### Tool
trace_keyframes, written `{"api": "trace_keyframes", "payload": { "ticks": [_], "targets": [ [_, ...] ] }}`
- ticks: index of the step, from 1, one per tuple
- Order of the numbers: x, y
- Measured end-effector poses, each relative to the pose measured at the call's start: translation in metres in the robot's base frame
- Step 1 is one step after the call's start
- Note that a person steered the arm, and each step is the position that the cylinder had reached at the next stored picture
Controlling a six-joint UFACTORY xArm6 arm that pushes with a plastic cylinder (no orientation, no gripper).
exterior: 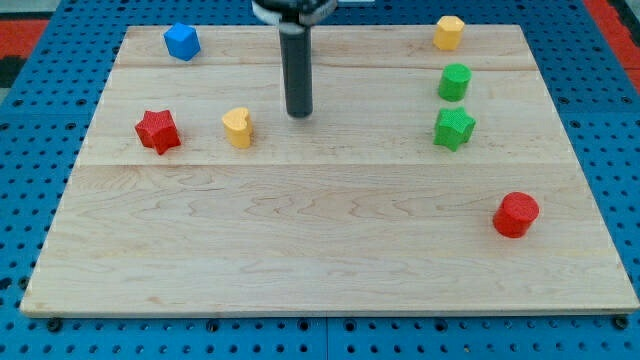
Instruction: Move the heart towards the bottom center
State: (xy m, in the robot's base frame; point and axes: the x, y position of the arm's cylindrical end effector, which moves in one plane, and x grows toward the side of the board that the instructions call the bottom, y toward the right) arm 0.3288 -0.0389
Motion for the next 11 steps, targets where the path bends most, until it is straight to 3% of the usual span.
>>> {"api": "trace_keyframes", "payload": {
  "ticks": [1,2,3,10,11],
  "targets": [
    [-0.011,-0.064],
    [0.072,-0.062],
    [0.117,-0.071],
    [0.113,-0.12],
    [0.134,-0.102]
  ]
}}
